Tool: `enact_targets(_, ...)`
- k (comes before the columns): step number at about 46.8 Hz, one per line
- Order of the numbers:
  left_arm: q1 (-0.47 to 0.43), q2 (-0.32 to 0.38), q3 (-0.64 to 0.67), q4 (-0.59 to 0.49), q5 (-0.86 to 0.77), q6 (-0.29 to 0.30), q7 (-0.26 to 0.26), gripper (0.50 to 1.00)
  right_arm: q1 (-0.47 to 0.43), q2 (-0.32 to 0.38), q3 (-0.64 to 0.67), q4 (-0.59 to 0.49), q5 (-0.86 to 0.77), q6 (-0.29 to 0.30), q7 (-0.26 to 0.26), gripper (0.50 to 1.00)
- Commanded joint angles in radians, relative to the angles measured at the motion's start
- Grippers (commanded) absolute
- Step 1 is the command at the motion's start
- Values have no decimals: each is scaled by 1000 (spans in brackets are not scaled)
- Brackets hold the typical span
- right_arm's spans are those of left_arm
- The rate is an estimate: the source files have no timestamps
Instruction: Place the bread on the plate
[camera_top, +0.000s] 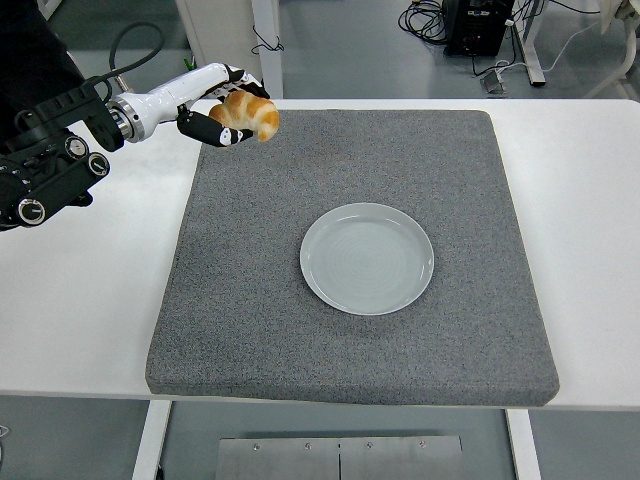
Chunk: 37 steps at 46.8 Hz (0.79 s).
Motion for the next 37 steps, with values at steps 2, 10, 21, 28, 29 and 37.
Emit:
enact_targets(2,-1,-4,-68,0,1,-33,2,590,0,0,0,0,0,-1,0,1000)
enact_targets(10,-1,-15,-174,-13,0,-81,8,590,0,0,0,0,0,1,0,1000)
enact_targets(21,9,-67,-233,-33,-18,-82,13,592,0,0,0,0,0,1,0,1000)
enact_targets(28,12,-98,-231,-91,-37,-82,46,593,0,0,0,0,0,-1,0,1000)
enact_targets(29,12,-101,-231,-101,-37,-82,51,593,0,0,0,0,0,1,0,1000)
enact_targets(37,12,-115,-224,-175,-26,-82,80,595,-1,0,0,0,0,-1,-1,1000)
